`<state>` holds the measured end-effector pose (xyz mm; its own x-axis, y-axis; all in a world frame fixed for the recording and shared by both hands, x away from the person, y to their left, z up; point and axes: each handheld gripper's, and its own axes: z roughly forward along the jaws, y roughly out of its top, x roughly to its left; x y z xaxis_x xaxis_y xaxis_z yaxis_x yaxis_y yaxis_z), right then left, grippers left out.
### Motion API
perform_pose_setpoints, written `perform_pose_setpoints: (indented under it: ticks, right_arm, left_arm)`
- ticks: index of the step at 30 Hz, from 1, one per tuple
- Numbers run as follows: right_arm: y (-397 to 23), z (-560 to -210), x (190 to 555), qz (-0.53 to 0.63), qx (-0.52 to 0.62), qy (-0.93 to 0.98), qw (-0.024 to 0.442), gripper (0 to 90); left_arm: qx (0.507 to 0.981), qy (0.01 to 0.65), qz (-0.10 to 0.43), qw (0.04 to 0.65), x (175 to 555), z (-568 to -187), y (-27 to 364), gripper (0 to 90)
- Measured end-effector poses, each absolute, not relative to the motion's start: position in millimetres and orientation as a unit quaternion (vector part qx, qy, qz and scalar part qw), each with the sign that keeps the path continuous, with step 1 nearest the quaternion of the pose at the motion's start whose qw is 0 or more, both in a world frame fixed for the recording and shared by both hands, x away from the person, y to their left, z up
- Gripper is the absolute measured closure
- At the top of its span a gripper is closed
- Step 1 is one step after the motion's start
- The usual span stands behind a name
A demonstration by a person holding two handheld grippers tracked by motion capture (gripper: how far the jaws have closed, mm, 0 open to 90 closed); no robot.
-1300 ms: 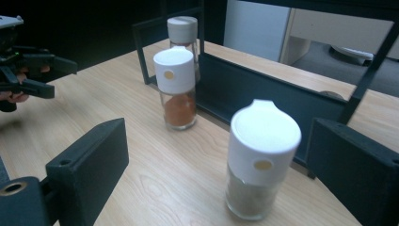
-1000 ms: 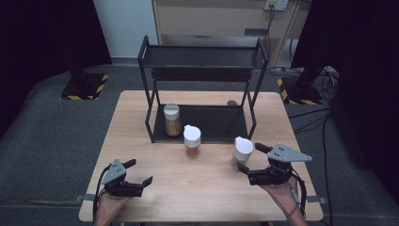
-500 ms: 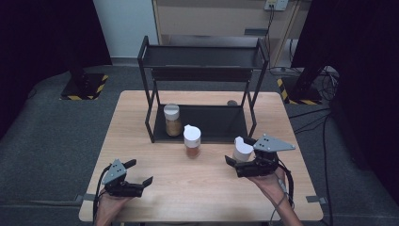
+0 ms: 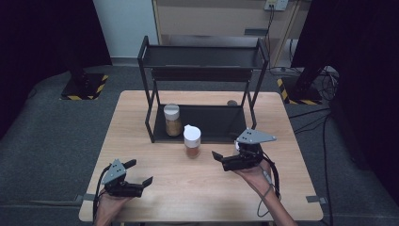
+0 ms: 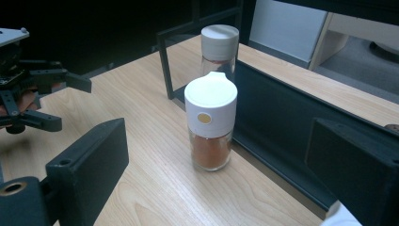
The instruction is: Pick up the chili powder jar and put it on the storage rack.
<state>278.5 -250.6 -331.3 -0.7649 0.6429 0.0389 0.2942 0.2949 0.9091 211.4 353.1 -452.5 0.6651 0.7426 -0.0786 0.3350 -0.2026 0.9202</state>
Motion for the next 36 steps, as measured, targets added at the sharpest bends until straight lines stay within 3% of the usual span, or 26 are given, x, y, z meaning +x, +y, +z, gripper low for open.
perform_pose_setpoints:
  ticks: [25, 36]
  right_arm:
    - [-203.2, -334.0, 323.5, 0.498, 0.318, 0.797, 0.126, 5.0]
    - [-181.2, -335.7, 339.1, 0.474, 0.32, 0.81, 0.132, 5.0]
  left_arm:
    - [0.751, 0.356, 0.192, 0.522, 211.7, -452.3, 354.4, 2.5]
    - [0.751, 0.355, 0.192, 0.522, 211.7, -452.5, 355.0, 2.5]
